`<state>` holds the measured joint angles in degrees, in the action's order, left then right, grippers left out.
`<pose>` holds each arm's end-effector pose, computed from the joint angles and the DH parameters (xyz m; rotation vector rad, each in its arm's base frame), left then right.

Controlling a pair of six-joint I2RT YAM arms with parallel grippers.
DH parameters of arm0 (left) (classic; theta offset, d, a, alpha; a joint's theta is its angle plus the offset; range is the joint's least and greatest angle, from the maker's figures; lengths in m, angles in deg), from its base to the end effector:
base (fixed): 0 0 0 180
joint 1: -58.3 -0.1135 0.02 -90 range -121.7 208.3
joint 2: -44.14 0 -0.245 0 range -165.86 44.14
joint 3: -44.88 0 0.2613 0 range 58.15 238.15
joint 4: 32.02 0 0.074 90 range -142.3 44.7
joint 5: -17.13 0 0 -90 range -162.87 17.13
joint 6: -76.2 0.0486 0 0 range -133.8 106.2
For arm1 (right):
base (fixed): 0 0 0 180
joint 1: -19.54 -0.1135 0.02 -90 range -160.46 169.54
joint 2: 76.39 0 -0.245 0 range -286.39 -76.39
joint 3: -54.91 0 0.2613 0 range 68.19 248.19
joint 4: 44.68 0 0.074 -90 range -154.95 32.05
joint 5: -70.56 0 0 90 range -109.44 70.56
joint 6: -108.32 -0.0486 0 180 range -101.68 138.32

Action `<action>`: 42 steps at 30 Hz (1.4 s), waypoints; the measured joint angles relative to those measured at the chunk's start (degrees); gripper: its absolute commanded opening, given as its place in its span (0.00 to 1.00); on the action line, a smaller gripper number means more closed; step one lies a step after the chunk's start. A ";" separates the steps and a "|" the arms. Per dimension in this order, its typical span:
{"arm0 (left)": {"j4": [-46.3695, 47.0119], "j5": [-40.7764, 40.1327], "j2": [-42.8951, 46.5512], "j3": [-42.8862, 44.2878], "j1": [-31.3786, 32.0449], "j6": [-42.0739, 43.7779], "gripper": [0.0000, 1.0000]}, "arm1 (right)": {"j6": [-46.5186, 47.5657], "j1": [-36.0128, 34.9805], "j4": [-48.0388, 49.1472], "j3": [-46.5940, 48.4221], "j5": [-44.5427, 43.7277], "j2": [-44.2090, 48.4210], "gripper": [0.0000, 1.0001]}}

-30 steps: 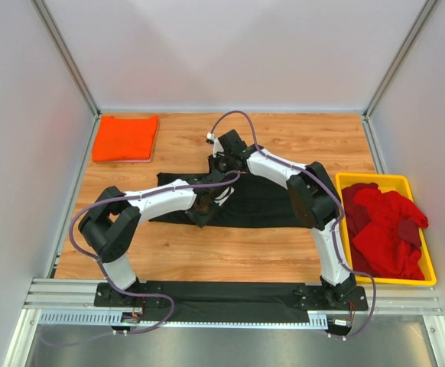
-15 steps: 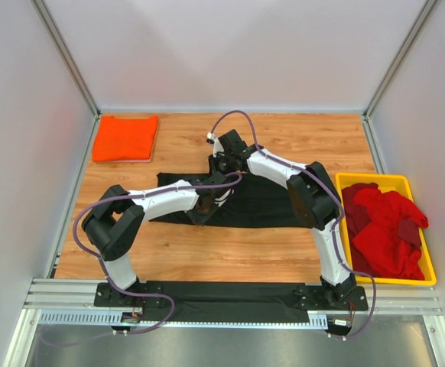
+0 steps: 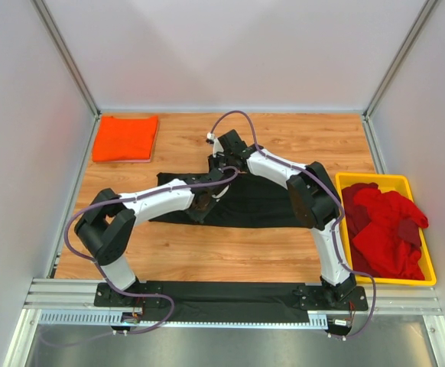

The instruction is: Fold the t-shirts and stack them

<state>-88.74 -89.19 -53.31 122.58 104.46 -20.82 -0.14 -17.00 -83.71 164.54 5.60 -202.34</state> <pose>0.2356 -0.2256 0.1508 0.8921 2.6514 0.2101 0.3748 0.3033 0.1413 -0.5997 2.5972 0.9068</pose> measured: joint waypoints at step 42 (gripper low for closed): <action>-8.76 1.95 -7.45 8.66 -19.47 -21.46 0.00 | 0.39 0.13 0.74 -7.54 -0.68 4.98 0.21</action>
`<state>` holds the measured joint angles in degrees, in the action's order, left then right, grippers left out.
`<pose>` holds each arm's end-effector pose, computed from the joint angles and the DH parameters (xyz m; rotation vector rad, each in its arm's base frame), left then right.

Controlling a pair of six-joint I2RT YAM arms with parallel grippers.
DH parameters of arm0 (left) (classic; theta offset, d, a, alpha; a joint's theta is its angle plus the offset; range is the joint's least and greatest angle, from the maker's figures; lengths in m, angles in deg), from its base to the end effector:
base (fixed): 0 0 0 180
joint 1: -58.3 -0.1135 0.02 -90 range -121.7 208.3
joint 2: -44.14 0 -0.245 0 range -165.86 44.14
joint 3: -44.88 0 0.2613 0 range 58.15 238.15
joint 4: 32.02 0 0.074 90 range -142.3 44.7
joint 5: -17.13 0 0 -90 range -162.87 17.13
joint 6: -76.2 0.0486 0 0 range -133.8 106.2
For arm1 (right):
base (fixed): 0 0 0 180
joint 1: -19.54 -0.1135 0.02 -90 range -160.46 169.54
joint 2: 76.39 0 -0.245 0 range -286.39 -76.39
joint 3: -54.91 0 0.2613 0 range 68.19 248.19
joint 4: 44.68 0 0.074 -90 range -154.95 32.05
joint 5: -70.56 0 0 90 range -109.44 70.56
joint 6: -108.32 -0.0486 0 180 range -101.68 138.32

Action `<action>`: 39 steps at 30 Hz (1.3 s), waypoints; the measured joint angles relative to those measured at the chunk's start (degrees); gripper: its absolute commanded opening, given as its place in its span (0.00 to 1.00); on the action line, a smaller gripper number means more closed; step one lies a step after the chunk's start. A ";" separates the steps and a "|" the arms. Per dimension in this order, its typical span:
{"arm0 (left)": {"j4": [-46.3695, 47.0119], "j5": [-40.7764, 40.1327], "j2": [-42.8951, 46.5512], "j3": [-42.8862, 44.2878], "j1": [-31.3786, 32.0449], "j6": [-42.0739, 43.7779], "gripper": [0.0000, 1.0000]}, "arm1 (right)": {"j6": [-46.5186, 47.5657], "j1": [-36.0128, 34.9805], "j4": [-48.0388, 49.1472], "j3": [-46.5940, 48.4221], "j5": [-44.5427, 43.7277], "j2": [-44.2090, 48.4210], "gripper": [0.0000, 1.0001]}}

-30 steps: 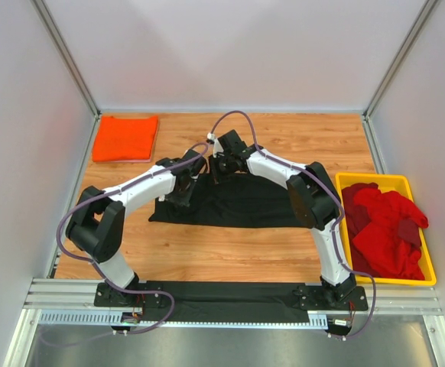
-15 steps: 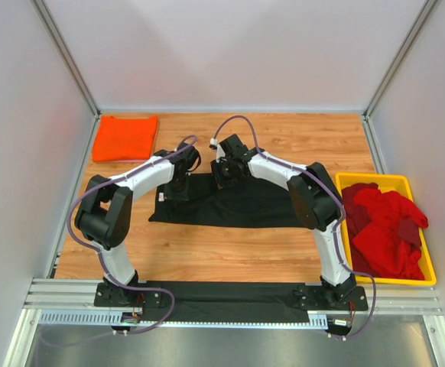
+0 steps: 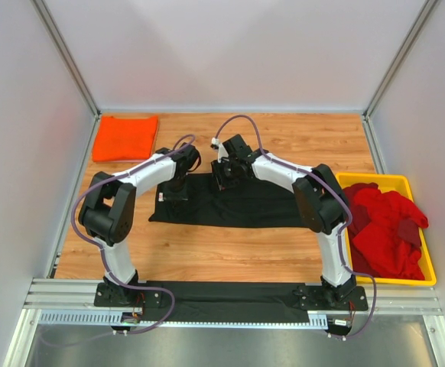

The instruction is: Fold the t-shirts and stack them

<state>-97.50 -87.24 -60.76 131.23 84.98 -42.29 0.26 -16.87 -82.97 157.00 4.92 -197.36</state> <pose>0.3122 -0.1434 0.1467 -0.0654 2.9220 0.2560 0.3562 0.2876 0.1396 -0.5976 2.6277 0.8787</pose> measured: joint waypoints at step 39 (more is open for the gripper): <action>6.62 10.34 2.56 -5.22 -1.95 -2.99 0.33 | -1.57 0.83 1.99 1.25 5.88 -5.46 0.12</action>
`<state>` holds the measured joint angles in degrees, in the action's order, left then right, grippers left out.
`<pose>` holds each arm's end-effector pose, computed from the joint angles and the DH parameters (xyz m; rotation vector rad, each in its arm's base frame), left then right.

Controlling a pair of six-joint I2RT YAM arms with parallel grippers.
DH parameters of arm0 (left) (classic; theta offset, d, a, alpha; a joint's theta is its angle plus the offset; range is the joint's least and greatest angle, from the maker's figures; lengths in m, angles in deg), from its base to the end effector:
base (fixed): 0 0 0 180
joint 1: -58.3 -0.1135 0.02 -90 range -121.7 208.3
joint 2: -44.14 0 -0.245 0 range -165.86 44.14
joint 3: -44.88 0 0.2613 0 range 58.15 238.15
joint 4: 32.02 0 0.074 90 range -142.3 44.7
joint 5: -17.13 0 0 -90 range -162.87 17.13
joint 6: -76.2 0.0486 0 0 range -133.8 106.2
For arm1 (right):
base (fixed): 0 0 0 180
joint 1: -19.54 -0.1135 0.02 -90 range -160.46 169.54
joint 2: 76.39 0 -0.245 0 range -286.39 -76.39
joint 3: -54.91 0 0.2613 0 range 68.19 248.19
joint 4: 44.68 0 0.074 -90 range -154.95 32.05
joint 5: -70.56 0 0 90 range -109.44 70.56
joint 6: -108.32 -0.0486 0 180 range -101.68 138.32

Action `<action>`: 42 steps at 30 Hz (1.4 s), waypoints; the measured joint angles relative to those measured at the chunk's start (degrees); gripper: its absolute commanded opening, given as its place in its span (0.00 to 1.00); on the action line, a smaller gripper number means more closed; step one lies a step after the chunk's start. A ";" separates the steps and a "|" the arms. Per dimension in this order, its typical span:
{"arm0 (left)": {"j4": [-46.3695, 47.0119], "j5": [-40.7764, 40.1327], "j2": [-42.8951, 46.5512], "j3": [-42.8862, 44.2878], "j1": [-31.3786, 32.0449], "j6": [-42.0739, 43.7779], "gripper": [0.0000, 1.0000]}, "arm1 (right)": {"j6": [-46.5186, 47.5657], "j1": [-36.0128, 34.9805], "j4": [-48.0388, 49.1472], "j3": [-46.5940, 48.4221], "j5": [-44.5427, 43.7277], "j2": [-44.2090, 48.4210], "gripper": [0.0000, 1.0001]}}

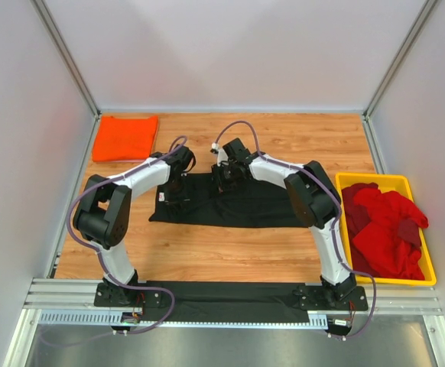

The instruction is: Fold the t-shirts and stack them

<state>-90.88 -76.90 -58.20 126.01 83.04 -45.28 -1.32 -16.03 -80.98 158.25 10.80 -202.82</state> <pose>0.3076 -0.1380 0.1377 -0.1828 2.9499 -0.0293 0.3639 0.2904 0.1083 -0.5799 2.6834 1.0027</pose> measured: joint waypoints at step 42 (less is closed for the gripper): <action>-10.58 -4.76 -25.62 36.81 -7.76 5.33 0.33 | 0.17 2.56 -14.62 -14.71 -22.80 49.86 0.16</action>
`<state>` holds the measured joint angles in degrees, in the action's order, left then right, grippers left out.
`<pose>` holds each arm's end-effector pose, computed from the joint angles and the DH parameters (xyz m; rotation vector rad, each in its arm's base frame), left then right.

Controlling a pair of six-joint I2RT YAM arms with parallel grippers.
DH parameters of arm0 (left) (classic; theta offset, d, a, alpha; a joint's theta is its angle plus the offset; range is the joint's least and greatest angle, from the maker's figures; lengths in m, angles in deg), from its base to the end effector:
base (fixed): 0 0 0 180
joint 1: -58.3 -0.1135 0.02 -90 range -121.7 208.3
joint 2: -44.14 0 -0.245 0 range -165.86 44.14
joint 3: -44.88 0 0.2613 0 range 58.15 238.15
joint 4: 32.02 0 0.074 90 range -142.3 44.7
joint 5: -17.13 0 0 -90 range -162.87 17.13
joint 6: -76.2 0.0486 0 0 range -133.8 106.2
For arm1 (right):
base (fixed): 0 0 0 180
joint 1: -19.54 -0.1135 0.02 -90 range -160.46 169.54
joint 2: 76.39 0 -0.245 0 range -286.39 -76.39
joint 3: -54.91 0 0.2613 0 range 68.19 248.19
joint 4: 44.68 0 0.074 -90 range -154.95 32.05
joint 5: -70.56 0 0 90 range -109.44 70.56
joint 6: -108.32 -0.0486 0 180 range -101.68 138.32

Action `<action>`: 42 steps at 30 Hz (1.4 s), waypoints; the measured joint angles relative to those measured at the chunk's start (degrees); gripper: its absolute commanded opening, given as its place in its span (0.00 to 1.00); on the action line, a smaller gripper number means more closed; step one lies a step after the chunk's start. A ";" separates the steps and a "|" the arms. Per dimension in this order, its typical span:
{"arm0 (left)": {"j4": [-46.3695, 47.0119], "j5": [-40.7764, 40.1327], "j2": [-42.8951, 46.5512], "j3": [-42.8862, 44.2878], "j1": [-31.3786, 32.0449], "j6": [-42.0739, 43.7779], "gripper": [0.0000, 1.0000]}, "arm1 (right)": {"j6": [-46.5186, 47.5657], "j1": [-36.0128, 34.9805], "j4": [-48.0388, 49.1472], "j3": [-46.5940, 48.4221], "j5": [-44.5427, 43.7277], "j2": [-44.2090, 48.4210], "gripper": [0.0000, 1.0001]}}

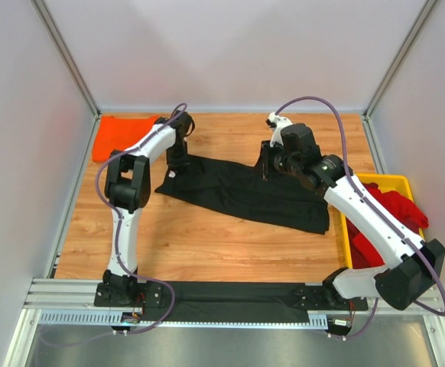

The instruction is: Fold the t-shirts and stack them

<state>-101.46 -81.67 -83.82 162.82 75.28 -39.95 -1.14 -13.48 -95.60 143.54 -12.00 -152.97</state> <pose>0.4329 -0.1244 0.1412 -0.2534 2.9015 0.1097 0.2597 0.1763 0.3297 -0.3456 2.2955 0.6260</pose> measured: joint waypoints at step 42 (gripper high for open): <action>15.02 8.44 2.38 -5.95 -4.72 -6.38 0.36 | -9.77 7.02 -0.61 -27.19 -21.81 -7.52 0.20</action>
<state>-86.44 -73.23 -81.43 156.87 70.56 -46.33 -10.91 -6.46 -96.21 116.35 -33.81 -160.49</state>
